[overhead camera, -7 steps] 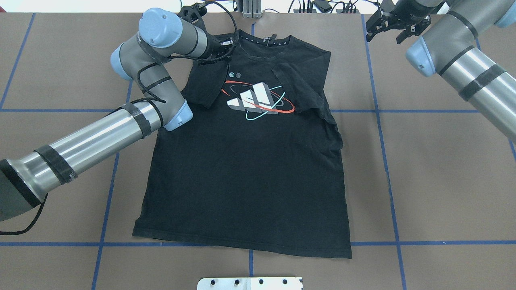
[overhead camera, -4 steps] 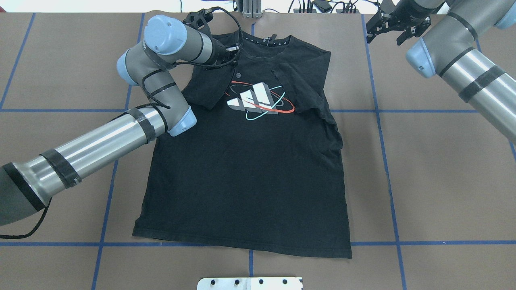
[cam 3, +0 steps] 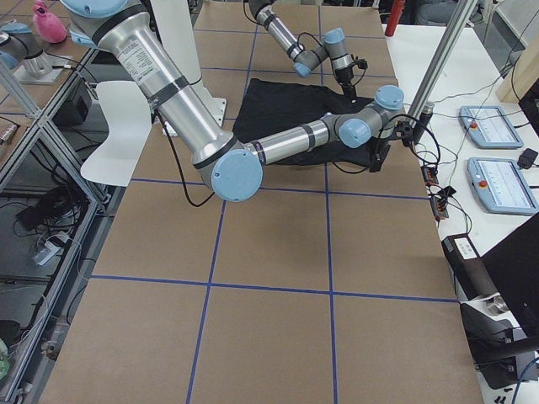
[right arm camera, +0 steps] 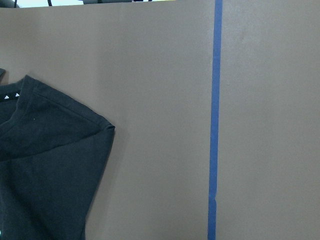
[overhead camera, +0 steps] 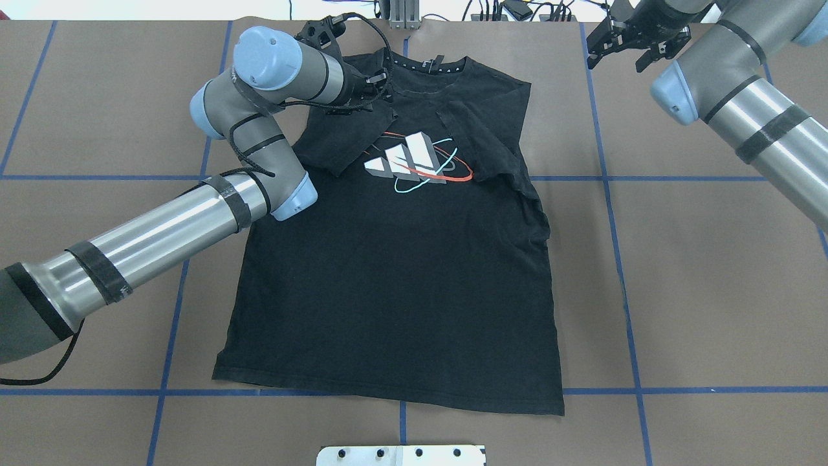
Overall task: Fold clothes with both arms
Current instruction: 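Fold the held sleeve inward over the shirt body with the left gripper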
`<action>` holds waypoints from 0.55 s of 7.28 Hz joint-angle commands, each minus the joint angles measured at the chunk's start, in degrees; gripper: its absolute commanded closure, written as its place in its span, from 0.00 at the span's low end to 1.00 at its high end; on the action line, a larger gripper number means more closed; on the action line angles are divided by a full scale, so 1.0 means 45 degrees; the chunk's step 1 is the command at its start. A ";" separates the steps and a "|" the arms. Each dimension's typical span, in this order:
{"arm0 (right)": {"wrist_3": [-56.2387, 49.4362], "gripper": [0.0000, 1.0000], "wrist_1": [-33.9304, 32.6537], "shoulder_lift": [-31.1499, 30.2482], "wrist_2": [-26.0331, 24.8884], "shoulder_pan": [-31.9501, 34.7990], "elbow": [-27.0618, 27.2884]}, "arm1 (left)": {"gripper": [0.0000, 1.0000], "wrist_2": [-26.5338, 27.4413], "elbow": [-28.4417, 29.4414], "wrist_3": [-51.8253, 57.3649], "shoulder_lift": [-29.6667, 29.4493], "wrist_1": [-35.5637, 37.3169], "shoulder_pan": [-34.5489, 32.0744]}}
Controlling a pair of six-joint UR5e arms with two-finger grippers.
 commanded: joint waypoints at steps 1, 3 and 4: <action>0.0019 0.01 -0.0022 -0.0002 0.0152 0.0000 0.0055 | 0.00 -0.0171 -0.0387 0.0005 0.0047 -0.0055 -0.0272; 0.0136 0.01 -0.0022 -0.0409 0.0873 0.0019 0.0889 | 0.00 -0.1551 -0.1925 -0.0014 0.0977 0.0179 -0.0409; 0.0156 0.01 -0.0042 -0.0973 0.1031 0.0019 0.1610 | 0.00 -0.2371 -0.3152 0.0005 0.2048 0.0373 -0.0642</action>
